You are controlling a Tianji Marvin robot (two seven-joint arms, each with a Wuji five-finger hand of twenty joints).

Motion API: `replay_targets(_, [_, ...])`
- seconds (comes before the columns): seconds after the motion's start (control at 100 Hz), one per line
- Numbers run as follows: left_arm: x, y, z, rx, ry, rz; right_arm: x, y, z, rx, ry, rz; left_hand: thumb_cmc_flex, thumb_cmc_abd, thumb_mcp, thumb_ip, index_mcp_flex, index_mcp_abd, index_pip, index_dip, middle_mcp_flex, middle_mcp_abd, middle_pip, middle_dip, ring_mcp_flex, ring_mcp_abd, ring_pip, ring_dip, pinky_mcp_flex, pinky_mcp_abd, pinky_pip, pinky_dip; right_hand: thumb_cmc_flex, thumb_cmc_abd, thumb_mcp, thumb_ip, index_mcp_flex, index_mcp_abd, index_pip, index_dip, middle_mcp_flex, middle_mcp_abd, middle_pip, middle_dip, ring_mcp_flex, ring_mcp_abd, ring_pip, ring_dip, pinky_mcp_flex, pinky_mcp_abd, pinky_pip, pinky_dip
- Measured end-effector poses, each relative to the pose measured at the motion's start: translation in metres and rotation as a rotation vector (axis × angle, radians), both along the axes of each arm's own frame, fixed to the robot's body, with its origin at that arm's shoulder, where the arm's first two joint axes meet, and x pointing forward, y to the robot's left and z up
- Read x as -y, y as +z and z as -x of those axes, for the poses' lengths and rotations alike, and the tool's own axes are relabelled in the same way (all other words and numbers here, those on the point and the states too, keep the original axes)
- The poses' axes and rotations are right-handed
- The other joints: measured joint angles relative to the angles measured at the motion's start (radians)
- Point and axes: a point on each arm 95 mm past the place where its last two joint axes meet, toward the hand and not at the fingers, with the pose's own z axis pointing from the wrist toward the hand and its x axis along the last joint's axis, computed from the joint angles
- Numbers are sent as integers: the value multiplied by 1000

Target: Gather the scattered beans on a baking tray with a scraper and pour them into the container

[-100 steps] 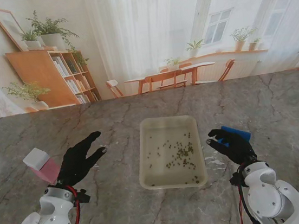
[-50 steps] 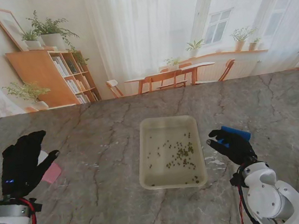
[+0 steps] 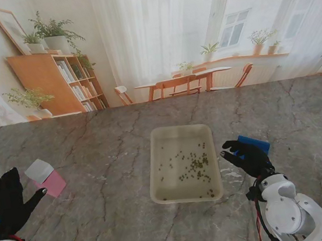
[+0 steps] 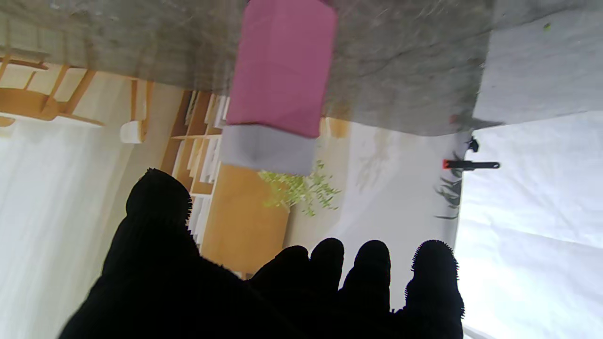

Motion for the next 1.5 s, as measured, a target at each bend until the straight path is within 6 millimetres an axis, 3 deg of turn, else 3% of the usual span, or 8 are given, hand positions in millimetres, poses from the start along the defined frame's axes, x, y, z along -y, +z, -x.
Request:
replay_targets(0.21, [-11,-32,4,-63,86,70,-1,0,-1,-9,8,-2,-12,-10,-6,0,0,1,16,47,12,2,10,3,4,5,4,-1,26,-2,-5,0,0,0,0,0,5,1,0,0,9,1,0,0,0,0,0,0,0,0,0,0])
replay_targets(0.34, [-23,-59,-2,-81,111,89,-2,-1,-1,-13,11,-1,-23,-22,0,0,0,1,27,118,43,3,27,31,33,5,36,38,62,-86,71,5,0,0,0,0,15,2,0,0,10,2,0,0,0,0,0,0,0,1,0,0])
replay_targets(0.42, [-26,-68,-6,-79,113,152,-2,-1,-2,-15,14,0,-34,-22,-1,0,0,9,27,121,43,3,27,31,33,5,36,38,62,-109,93,13,0,0,0,0,15,2,0,0,10,2,0,0,0,0,0,0,0,1,1,0])
replay_targets(0.51, [-26,-73,-10,-86,104,176,-2,-1,-2,-16,15,0,-50,-43,-1,0,0,9,26,121,43,3,27,31,33,5,36,38,50,-126,105,9,0,0,0,0,15,2,0,0,10,2,0,0,0,0,0,0,0,1,1,0])
replay_targets(0.68, [-26,-84,-22,-35,87,395,-3,-2,-2,-19,19,2,-59,-63,0,0,-1,10,0,30,8,3,14,31,9,-5,24,24,8,-147,88,-83,0,0,0,0,15,2,1,0,11,3,0,0,0,0,0,0,0,2,1,0])
replay_targets(0.78, [-26,-88,-28,-39,87,390,-4,-2,-3,-22,22,3,-63,-74,1,0,-1,11,-1,-25,-22,3,11,31,-12,-9,5,13,-3,-147,52,-119,0,0,0,0,17,2,3,0,12,3,0,0,0,0,0,0,0,7,1,0])
replay_targets(1.2, [-29,-102,-47,30,71,537,-10,-3,-4,-33,46,6,-71,-97,8,0,-1,11,-3,-88,-52,3,8,31,-35,-9,6,8,-13,-147,3,-143,1,0,0,0,27,3,15,0,22,3,0,0,7,0,15,0,1,8,3,0])
replay_targets(1.5, [-25,-106,-65,26,45,530,-14,-4,-6,-43,65,13,-71,-97,8,0,-14,11,-3,-88,-52,3,8,31,-35,-10,6,8,-13,-147,3,-143,1,0,0,0,40,3,37,0,23,3,0,0,16,0,16,0,10,8,4,0])
